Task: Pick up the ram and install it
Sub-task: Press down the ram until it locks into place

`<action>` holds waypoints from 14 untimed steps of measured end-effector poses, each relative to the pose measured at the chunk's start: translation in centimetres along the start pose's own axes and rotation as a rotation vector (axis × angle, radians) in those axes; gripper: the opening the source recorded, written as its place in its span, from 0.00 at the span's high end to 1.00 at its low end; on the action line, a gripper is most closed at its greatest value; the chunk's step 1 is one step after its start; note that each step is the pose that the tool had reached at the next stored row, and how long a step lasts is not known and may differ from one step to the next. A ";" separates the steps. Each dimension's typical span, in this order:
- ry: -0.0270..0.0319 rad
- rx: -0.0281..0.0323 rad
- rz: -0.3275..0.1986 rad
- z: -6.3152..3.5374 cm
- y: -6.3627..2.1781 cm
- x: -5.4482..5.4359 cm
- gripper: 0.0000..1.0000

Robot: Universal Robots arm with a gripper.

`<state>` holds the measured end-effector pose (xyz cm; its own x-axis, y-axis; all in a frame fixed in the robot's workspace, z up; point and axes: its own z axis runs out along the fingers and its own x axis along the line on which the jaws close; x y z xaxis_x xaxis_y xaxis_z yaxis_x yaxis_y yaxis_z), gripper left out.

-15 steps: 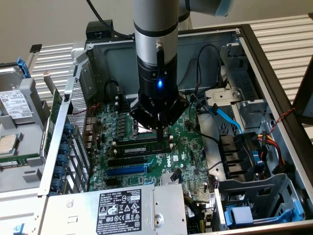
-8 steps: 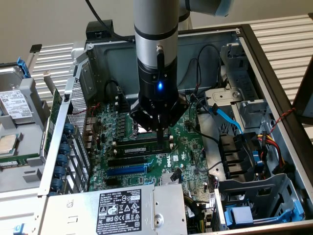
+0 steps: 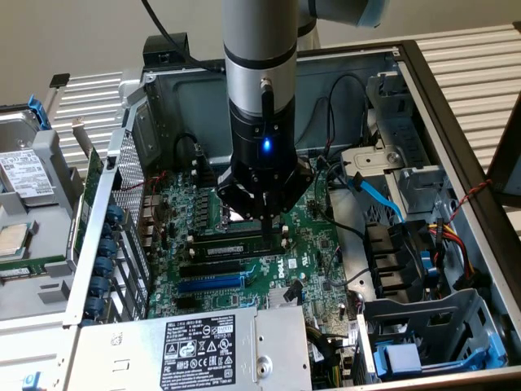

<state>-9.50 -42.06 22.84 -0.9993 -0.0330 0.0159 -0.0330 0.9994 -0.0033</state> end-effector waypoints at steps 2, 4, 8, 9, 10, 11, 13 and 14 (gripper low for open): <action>0.0010 -0.0002 0.000 -0.02 0.00 0.0 0.89; 0.0009 -0.0017 0.000 -0.28 0.01 0.0 0.89; 0.0027 -0.0005 0.000 -1.52 -0.02 0.0 0.89; 0.0028 -0.0003 0.000 -1.80 -0.04 0.1 0.89; 0.0028 -0.0004 0.000 -1.99 -0.06 0.1 0.89; 0.0028 -0.0004 0.000 -2.13 -0.09 0.2 0.89; 0.0026 -0.0006 0.000 -2.31 -0.12 0.5 0.89; 0.0026 -0.0005 0.000 -2.38 -0.13 0.7 0.89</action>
<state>-10.13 -42.20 25.22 -0.9993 -0.0325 0.0186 -0.0326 0.9995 -0.0028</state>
